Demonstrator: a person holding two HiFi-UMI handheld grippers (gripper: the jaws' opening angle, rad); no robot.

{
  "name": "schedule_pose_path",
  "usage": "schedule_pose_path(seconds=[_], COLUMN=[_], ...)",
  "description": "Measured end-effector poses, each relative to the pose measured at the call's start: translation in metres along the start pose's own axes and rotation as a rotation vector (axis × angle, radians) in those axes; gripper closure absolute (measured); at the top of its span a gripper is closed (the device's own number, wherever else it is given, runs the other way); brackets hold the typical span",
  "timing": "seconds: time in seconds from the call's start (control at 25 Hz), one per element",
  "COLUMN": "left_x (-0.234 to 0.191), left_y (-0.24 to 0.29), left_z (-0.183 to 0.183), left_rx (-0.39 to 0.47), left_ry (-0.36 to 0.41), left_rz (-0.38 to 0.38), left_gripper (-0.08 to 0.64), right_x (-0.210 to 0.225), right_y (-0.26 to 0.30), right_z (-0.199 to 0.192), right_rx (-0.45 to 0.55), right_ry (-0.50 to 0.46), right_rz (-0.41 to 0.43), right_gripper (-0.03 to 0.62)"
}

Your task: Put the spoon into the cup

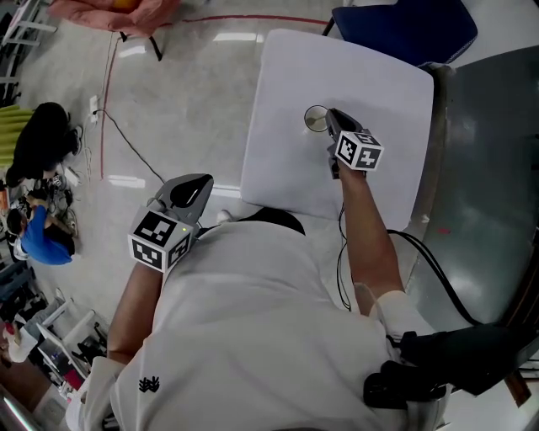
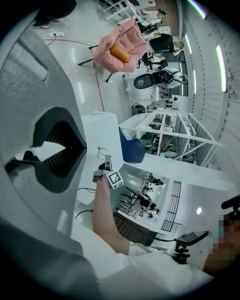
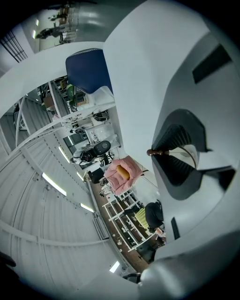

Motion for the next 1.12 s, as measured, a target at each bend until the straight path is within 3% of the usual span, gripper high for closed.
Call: schedule_pose_path(seconds=[0.56,0.64,0.76,1.12], left_x=[-0.006,-0.005,-0.004,-0.011], left_y=[-0.002,-0.005,-0.010,-0.027], left_z=[-0.006,-0.005,-0.009,-0.023], left_rx=[0.000,0.002,0.007,0.055], left_ry=[-0.014,-0.014,-0.008,0.008], left_rz=[0.001,-0.002,-0.008,-0.039], left_gripper=[0.554,0.554,0.554,0.554], right_x=[0.008,0.008,0.008,-0.009], right_y=[0.007,0.005,0.000,-0.028], right_z=[-0.004,-0.004,-0.008,-0.018], right_rx=[0.004,-0.005,0.006,0.044], right_ry=[-0.016,-0.023,-0.023,0.008], right_rz=[-0.023,-0.043,-0.078,-0.111], right_gripper=[0.543,0.507,0.402,0.393])
Point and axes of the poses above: the fingertips, and each gripper's own axes: y forward along the fingers, x to its right, z out of its top, the point moved 9 cm from there along -y, backward along the fingers, and after that the axes turned 10 degrees about y, right-handed, at the moved point
